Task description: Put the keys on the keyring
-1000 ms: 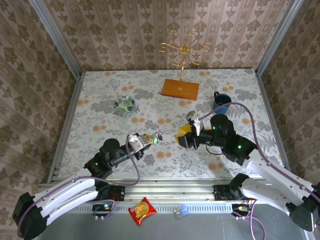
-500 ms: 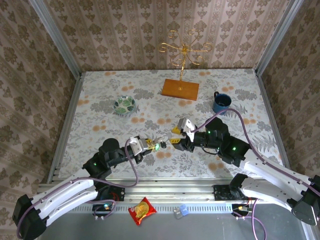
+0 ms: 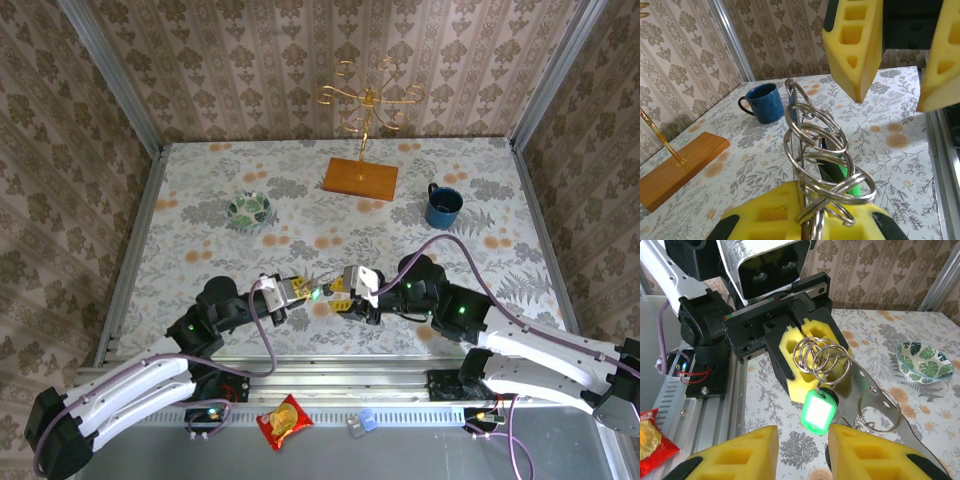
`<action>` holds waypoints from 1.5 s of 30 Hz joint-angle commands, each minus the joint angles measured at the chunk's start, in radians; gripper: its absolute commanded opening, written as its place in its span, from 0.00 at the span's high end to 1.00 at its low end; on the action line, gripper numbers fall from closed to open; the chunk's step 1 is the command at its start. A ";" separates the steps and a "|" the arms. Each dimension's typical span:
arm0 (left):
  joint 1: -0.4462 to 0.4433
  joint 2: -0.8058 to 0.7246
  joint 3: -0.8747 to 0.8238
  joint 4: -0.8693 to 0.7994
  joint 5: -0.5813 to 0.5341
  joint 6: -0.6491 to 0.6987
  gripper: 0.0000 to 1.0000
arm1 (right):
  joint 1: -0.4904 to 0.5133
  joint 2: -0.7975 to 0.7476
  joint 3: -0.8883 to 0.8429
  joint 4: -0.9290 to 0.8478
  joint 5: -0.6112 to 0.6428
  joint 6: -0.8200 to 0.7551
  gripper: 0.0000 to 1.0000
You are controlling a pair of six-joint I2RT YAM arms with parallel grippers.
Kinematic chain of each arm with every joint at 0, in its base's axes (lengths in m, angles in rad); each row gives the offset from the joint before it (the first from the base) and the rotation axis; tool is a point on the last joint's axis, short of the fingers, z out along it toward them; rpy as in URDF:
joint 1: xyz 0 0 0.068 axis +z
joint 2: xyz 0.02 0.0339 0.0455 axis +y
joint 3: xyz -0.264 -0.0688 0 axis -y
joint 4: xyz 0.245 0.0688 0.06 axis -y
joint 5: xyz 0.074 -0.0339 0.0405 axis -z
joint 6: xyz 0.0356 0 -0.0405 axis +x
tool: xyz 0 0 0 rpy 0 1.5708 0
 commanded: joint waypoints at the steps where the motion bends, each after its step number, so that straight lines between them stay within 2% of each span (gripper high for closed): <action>1: -0.006 0.004 0.038 0.071 0.004 0.017 1.00 | 0.029 0.024 -0.015 0.114 0.085 0.057 0.63; 6: -0.013 0.012 0.037 0.084 -0.003 0.016 1.00 | 0.052 0.072 -0.010 0.173 0.123 0.087 0.59; 13: -0.025 0.014 0.037 0.101 -0.028 0.004 1.00 | 0.059 0.125 -0.007 0.208 0.171 0.122 0.60; 25: -0.045 0.039 0.045 0.147 -0.132 -0.145 1.00 | 0.078 0.129 -0.067 0.286 0.252 0.127 0.49; 35: -0.098 0.078 0.063 0.183 -0.313 -0.330 1.00 | 0.141 0.165 -0.070 0.343 0.515 0.035 0.47; 45: -0.127 0.089 0.088 0.165 -0.433 -0.459 1.00 | 0.161 0.235 -0.035 0.413 0.609 -0.023 0.52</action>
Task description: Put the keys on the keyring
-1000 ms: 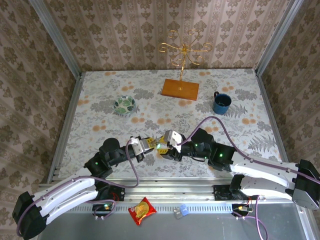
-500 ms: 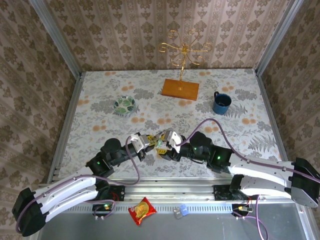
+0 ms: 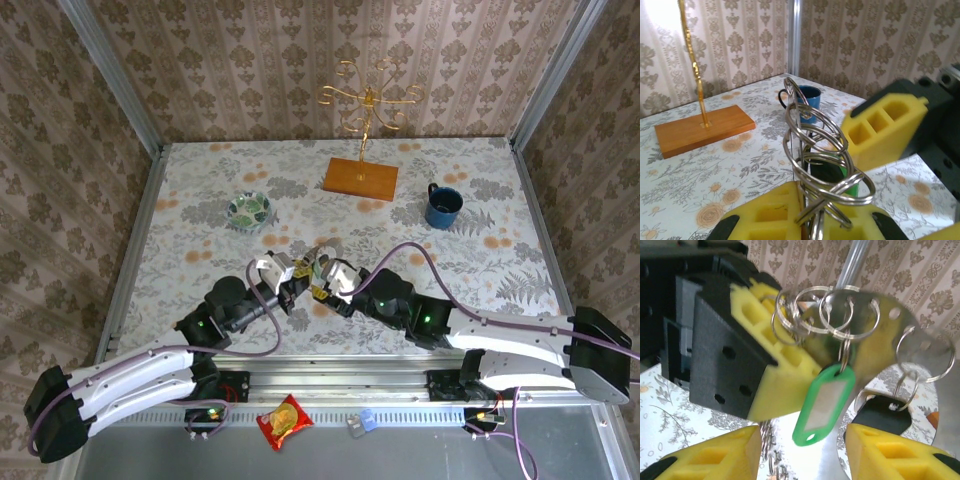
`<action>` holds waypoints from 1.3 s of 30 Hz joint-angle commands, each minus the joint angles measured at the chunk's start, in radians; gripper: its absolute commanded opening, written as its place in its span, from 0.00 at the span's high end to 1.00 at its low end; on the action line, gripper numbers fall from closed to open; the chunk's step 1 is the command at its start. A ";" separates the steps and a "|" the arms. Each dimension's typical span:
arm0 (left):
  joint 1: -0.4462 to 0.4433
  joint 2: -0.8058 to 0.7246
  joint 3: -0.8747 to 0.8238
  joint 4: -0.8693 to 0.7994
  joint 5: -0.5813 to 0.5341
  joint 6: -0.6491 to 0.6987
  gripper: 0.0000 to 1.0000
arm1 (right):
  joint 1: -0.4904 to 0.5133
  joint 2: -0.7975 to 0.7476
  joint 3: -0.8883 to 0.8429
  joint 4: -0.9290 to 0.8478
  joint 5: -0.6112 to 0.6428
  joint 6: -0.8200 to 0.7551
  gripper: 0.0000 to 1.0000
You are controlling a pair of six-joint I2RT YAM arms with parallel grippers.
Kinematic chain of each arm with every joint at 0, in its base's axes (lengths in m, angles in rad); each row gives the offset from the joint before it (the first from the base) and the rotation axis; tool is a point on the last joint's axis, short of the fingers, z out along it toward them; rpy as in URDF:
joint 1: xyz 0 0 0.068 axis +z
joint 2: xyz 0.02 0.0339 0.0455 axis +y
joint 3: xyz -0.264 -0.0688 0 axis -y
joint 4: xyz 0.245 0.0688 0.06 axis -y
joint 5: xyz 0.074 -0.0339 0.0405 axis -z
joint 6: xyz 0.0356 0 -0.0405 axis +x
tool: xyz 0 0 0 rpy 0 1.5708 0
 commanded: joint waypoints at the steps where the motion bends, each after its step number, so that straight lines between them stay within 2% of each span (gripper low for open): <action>1: -0.015 -0.007 0.050 0.043 -0.057 -0.074 1.00 | 0.014 0.022 0.025 0.077 0.080 -0.035 0.53; 13: -0.033 0.011 0.061 0.025 -0.092 -0.110 1.00 | 0.021 0.040 0.031 0.169 0.114 -0.057 0.62; 21: -0.033 0.011 0.061 0.006 -0.079 -0.112 1.00 | 0.023 0.045 0.036 0.211 0.158 -0.099 0.72; 39: -0.035 0.008 0.060 -0.005 -0.060 -0.116 1.00 | 0.023 0.067 0.043 0.210 0.168 -0.111 0.76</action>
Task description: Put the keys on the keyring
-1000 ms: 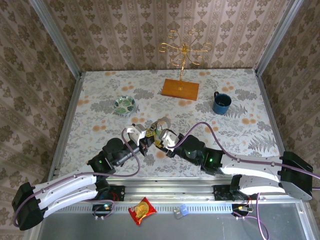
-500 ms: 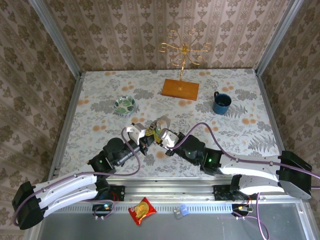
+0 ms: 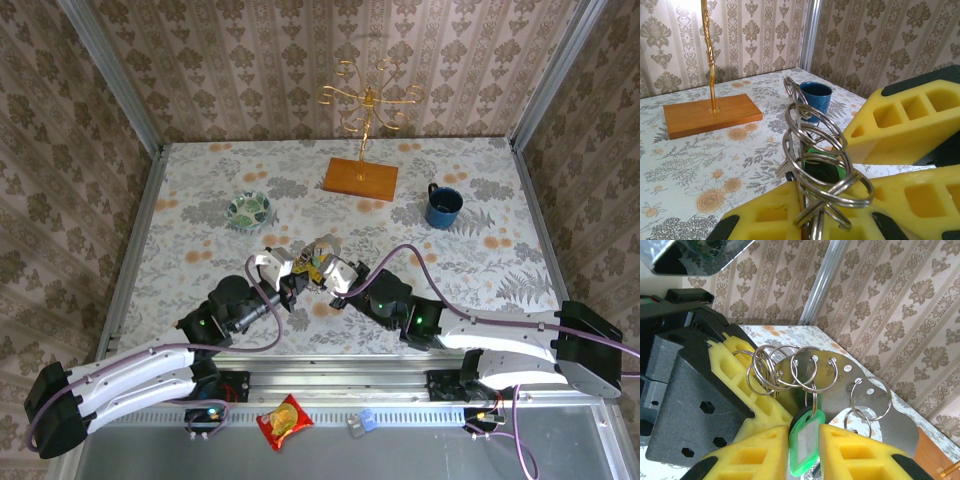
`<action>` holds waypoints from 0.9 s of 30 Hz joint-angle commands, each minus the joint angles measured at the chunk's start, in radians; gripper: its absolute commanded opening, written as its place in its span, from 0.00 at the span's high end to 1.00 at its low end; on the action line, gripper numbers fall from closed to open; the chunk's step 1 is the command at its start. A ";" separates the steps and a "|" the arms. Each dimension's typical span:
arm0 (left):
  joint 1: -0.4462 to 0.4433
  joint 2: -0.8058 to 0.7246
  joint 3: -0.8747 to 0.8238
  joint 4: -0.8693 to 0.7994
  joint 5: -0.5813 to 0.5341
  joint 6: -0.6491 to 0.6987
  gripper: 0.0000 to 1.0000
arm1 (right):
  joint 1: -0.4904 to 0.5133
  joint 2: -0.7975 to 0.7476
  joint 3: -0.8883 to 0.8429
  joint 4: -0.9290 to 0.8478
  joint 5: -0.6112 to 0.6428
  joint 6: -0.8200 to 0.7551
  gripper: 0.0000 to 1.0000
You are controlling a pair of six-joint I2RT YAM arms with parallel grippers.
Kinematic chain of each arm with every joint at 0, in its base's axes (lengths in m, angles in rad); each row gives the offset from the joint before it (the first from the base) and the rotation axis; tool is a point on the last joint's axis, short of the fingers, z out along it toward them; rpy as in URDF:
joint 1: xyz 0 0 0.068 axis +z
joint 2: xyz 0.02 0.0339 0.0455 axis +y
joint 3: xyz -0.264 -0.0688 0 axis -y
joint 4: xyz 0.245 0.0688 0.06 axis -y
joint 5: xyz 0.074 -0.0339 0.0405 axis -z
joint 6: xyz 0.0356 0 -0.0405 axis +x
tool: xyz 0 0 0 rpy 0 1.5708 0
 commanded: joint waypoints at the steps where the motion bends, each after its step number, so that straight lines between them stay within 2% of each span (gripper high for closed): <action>1: -0.009 -0.011 0.038 0.031 0.020 -0.028 1.00 | 0.003 0.012 0.043 0.024 0.043 -0.020 0.76; 9: -0.009 -0.011 0.042 0.019 0.051 -0.025 1.00 | 0.003 0.026 0.054 0.026 0.040 -0.032 0.70; 13: -0.009 -0.011 0.044 0.007 0.071 -0.025 1.00 | 0.003 0.039 0.064 0.028 0.040 -0.048 0.72; 24: -0.009 -0.020 0.038 -0.017 0.060 -0.030 1.00 | 0.004 0.021 0.059 0.019 0.058 -0.064 0.98; 27: -0.009 -0.024 0.037 -0.019 0.046 -0.028 1.00 | 0.003 -0.001 0.056 -0.016 0.059 -0.062 1.00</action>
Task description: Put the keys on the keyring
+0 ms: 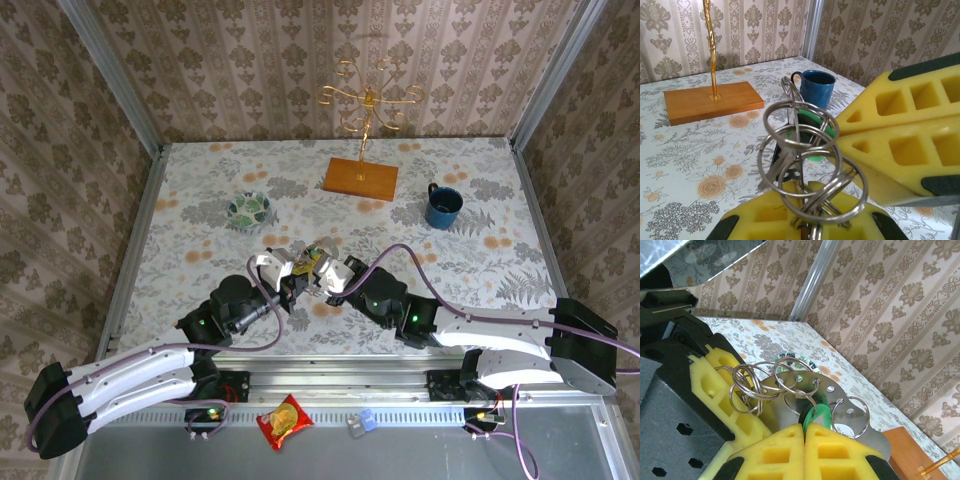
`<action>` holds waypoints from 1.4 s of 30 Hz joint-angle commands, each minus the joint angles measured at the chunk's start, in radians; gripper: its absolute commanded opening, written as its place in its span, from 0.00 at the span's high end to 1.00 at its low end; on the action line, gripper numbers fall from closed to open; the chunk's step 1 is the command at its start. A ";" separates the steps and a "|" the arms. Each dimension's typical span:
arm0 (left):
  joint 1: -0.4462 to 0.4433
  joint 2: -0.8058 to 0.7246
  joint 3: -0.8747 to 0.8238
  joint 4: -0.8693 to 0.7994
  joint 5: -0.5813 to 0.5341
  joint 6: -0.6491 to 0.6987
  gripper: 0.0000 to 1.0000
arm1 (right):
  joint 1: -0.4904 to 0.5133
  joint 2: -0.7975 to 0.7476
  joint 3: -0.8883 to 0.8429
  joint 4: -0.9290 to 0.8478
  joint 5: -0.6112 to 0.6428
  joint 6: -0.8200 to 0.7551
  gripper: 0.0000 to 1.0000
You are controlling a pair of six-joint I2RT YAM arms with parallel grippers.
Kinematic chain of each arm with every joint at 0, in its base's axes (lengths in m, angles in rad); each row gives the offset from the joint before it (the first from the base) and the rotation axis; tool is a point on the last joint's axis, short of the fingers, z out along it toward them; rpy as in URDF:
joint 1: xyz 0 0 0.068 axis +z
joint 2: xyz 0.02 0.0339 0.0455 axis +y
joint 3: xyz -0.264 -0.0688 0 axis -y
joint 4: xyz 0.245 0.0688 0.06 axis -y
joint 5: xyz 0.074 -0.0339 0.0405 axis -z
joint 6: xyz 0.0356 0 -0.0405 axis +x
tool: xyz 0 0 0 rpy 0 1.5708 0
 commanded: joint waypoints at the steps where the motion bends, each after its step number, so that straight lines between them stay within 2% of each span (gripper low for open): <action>1: -0.011 -0.026 0.034 0.031 0.039 -0.011 1.00 | 0.003 -0.036 0.025 -0.018 0.020 -0.003 1.00; 12: -0.012 -0.037 0.026 0.032 0.026 0.002 1.00 | -0.001 -0.078 0.007 -0.125 -0.012 0.028 1.00; 22: -0.011 -0.056 0.025 -0.006 0.036 0.026 1.00 | -0.013 -0.080 -0.001 -0.138 -0.052 0.062 1.00; 27: -0.011 -0.057 0.026 -0.003 0.047 0.027 1.00 | -0.016 -0.068 0.003 -0.129 -0.066 0.069 0.89; 42: -0.011 -0.052 0.031 0.004 0.077 0.027 1.00 | -0.021 -0.012 0.022 -0.072 -0.045 0.064 0.82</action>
